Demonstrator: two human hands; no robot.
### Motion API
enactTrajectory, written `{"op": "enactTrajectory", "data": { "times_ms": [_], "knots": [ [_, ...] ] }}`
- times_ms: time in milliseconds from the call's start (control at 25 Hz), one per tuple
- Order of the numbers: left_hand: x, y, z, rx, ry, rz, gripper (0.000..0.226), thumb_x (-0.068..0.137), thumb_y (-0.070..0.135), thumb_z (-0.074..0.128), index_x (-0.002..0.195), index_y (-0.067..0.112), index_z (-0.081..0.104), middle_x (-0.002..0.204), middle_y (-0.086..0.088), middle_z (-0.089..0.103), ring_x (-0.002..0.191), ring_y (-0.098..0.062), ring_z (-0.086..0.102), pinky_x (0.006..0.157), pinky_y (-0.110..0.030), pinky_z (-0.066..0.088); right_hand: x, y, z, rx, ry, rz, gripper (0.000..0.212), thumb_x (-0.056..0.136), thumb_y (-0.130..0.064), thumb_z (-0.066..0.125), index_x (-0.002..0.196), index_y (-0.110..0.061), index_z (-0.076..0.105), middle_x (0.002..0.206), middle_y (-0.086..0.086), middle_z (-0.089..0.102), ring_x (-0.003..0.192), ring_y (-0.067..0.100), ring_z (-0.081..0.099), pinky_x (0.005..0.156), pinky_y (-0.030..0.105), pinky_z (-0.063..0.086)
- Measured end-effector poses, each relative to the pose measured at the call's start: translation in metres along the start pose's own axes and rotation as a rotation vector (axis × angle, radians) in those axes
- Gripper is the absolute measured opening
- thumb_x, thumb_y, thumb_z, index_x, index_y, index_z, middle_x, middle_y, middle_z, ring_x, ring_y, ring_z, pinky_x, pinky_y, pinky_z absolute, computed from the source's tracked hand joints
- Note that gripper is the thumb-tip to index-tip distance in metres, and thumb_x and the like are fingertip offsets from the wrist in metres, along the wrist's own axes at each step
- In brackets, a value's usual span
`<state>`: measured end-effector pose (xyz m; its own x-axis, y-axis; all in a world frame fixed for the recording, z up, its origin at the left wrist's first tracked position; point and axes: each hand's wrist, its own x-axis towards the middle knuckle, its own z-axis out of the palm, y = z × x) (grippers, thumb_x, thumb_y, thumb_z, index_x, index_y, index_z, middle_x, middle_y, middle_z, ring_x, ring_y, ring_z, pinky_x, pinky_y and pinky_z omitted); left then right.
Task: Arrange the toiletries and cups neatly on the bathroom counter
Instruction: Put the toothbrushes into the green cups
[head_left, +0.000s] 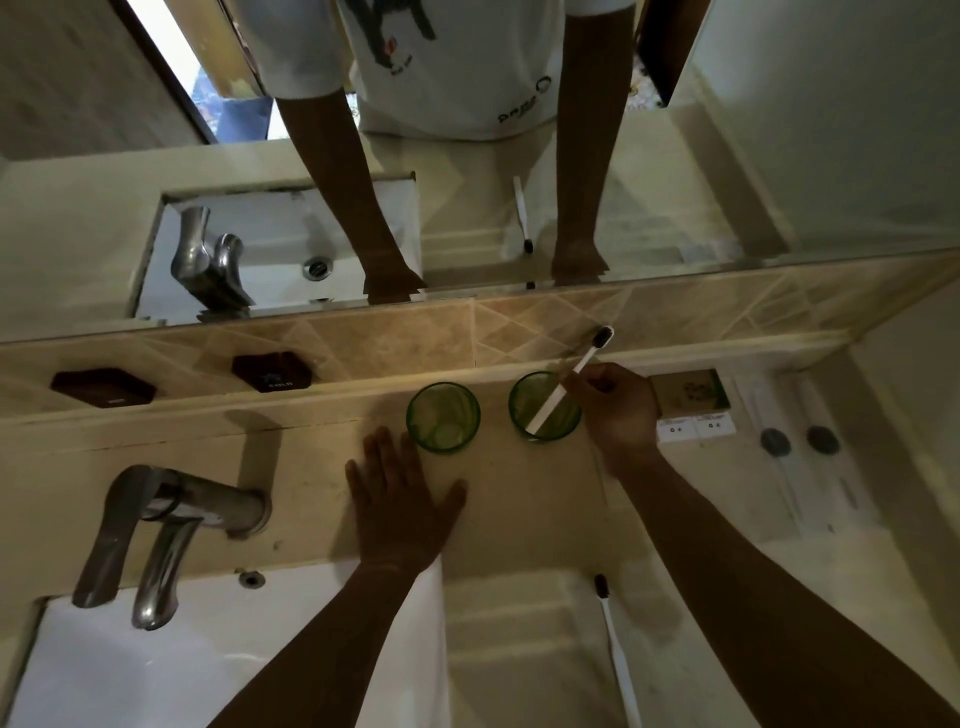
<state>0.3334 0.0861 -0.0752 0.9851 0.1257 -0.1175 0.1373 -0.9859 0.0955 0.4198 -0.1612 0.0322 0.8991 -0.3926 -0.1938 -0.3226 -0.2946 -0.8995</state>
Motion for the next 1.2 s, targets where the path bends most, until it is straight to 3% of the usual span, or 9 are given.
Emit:
{"op": "enactTrajectory", "data": {
  "times_ms": [160, 360, 440, 560, 680, 800, 920, 1200],
  "knots": [
    [-0.001, 0.0, -0.002, 0.007, 0.001, 0.002, 0.1, 0.087, 0.079, 0.019, 0.157, 0.009, 0.008, 0.164, -0.023, 0.008, 0.152, -0.038, 0.002, 0.12, -0.06, 0.006, 0.001, -0.003, 0.0, -0.075, 0.011, 0.01, 0.018, 0.079, -0.038, 0.077, 0.078, -0.019, 0.074, 0.072, -0.008, 0.072, 0.067, 0.002, 0.064, 0.061, 0.018, 0.044],
    [-0.001, 0.002, -0.005, 0.007, 0.003, 0.0, 0.1, 0.086, 0.079, 0.02, 0.156, 0.008, 0.01, 0.164, -0.024, 0.009, 0.152, -0.039, 0.005, 0.12, -0.061, 0.007, 0.001, -0.002, 0.0, -0.102, -0.017, 0.03, 0.013, 0.079, -0.038, 0.077, 0.075, -0.026, 0.071, 0.071, -0.013, 0.07, 0.064, -0.006, 0.063, 0.054, 0.005, 0.041],
    [-0.002, 0.001, -0.004, 0.014, -0.003, -0.001, 0.1, 0.086, 0.079, 0.018, 0.157, 0.009, 0.007, 0.164, -0.023, 0.007, 0.152, -0.038, 0.003, 0.12, -0.06, 0.006, -0.001, 0.001, -0.001, -0.092, -0.052, 0.031, 0.012, 0.079, -0.036, 0.077, 0.082, -0.026, 0.071, 0.076, -0.012, 0.071, 0.073, 0.0, 0.066, 0.063, 0.013, 0.046],
    [-0.001, 0.001, -0.004, 0.023, -0.028, -0.007, 0.101, 0.085, 0.08, 0.015, 0.157, 0.01, 0.004, 0.165, -0.022, 0.002, 0.152, -0.038, -0.001, 0.121, -0.059, 0.002, -0.008, 0.004, -0.004, -0.078, -0.1, 0.048, 0.029, 0.08, -0.043, 0.075, 0.099, -0.023, 0.07, 0.088, -0.01, 0.072, 0.083, 0.002, 0.065, 0.074, 0.02, 0.048],
    [0.002, 0.001, -0.006, 0.033, -0.077, -0.014, 0.102, 0.084, 0.08, 0.013, 0.157, 0.01, 0.0, 0.165, -0.022, -0.004, 0.152, -0.038, -0.006, 0.12, -0.059, -0.002, -0.037, 0.014, -0.023, -0.051, -0.069, 0.094, 0.029, 0.086, -0.05, 0.065, 0.104, -0.029, 0.067, 0.095, -0.013, 0.067, 0.088, 0.001, 0.06, 0.074, 0.023, 0.044],
    [0.003, 0.0, -0.008, 0.03, -0.137, -0.028, 0.103, 0.082, 0.081, 0.011, 0.156, 0.012, -0.005, 0.164, -0.021, -0.011, 0.151, -0.036, -0.014, 0.119, -0.06, -0.006, -0.097, 0.047, -0.053, -0.323, -0.098, 0.027, 0.007, 0.092, -0.044, 0.057, 0.09, -0.038, 0.057, 0.083, -0.016, 0.063, 0.077, 0.002, 0.06, 0.063, 0.019, 0.043],
    [0.003, 0.001, -0.012, 0.012, -0.171, -0.029, 0.103, 0.083, 0.081, 0.014, 0.156, 0.013, -0.007, 0.164, -0.02, -0.014, 0.151, -0.035, -0.017, 0.119, -0.06, -0.009, -0.16, 0.088, -0.075, -0.629, -0.26, 0.017, 0.015, 0.091, -0.043, 0.06, 0.082, -0.033, 0.055, 0.073, -0.012, 0.061, 0.066, 0.002, 0.058, 0.063, 0.022, 0.048],
    [0.004, -0.007, -0.024, -0.007, -0.231, 0.009, 0.099, 0.085, 0.08, 0.018, 0.156, 0.015, -0.009, 0.164, -0.018, -0.017, 0.15, -0.033, -0.02, 0.119, -0.056, -0.013, -0.21, 0.111, -0.078, -0.82, -0.334, 0.033, 0.016, 0.087, -0.033, 0.065, 0.089, -0.027, 0.05, 0.08, -0.01, 0.052, 0.071, 0.009, 0.052, 0.067, 0.022, 0.042]
  ]
}}
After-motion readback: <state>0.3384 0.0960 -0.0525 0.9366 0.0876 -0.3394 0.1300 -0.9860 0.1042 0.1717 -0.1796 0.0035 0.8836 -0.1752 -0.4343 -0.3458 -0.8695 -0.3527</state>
